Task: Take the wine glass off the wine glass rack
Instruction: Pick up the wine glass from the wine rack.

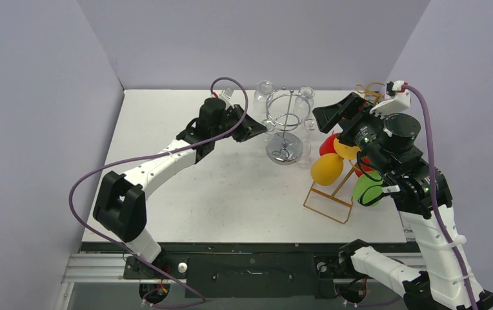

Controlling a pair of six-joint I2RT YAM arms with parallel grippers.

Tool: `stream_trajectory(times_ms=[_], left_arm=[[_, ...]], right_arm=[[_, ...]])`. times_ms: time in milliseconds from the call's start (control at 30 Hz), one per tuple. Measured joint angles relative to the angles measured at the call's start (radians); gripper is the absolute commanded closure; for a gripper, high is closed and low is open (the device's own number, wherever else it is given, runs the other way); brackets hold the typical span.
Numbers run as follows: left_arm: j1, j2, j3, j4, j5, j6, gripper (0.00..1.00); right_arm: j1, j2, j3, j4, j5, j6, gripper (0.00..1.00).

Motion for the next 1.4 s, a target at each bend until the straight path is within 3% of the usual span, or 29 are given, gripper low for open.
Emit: stream_trajectory(times_ms=[900,1400], left_arm=[[0.033,-0.072,-0.072,0.04,0.089,-0.066,1.0],[0.039,-0.263,-0.093,-0.075,0.13,-0.035,1.0]], right_arm=[[0.005,0.028,-0.014,0.007,-0.021,-0.028,0.09],[0.141,0.159,0.043,-0.023,-0.05,-0.055,0.14]])
